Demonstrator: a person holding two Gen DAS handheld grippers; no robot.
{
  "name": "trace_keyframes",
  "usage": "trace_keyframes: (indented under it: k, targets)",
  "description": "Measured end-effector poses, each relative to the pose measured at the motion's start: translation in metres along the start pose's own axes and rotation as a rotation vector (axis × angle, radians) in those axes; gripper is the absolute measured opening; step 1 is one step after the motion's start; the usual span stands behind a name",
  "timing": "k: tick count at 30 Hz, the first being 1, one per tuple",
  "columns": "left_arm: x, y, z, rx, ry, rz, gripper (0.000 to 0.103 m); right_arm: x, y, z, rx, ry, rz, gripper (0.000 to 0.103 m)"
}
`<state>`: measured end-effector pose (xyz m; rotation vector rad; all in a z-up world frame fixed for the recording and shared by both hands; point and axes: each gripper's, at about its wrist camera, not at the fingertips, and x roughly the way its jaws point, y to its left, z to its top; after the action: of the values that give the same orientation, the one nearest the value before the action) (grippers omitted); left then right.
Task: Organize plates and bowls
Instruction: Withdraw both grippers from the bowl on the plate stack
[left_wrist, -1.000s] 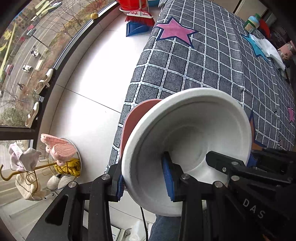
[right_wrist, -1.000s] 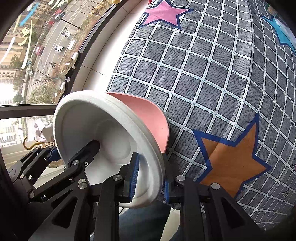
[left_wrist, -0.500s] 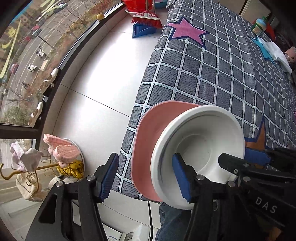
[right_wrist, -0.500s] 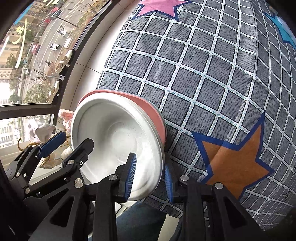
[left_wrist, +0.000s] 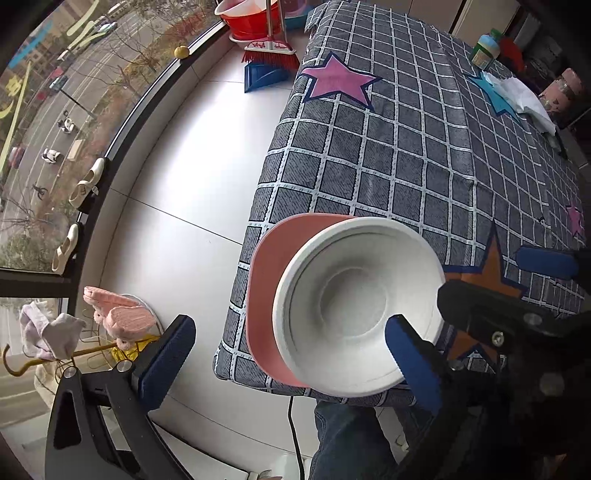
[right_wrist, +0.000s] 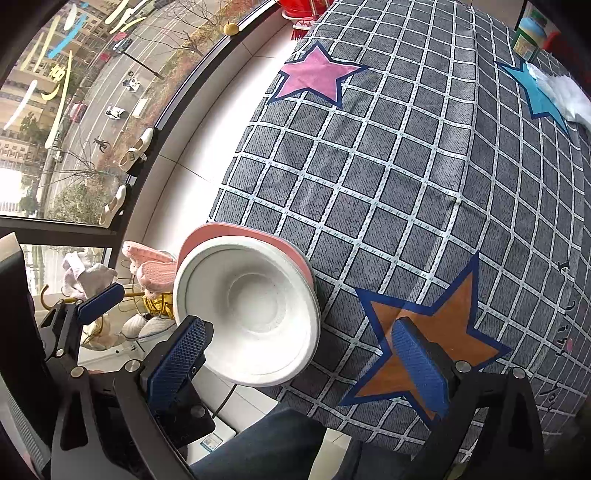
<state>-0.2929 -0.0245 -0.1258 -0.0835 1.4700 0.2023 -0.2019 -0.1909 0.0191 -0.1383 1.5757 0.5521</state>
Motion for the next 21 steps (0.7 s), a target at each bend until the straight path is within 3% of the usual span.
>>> trace_keyframes:
  k: [4, 11, 21]
  targets:
    - [-0.01, -0.012, -0.003, 0.068, -0.005, 0.002, 0.103, -0.015, 0.003, -0.004, -0.039, -0.02, -0.064, 0.102]
    - [-0.025, -0.026, -0.011, 0.129, -0.007, 0.049, 0.103, -0.027, -0.001, -0.014, 0.018, -0.04, -0.089, 0.102]
    - [-0.036, -0.03, -0.01, 0.177, -0.048, 0.101, 0.103, -0.023, -0.006, -0.018, 0.06, -0.008, -0.067, 0.102]
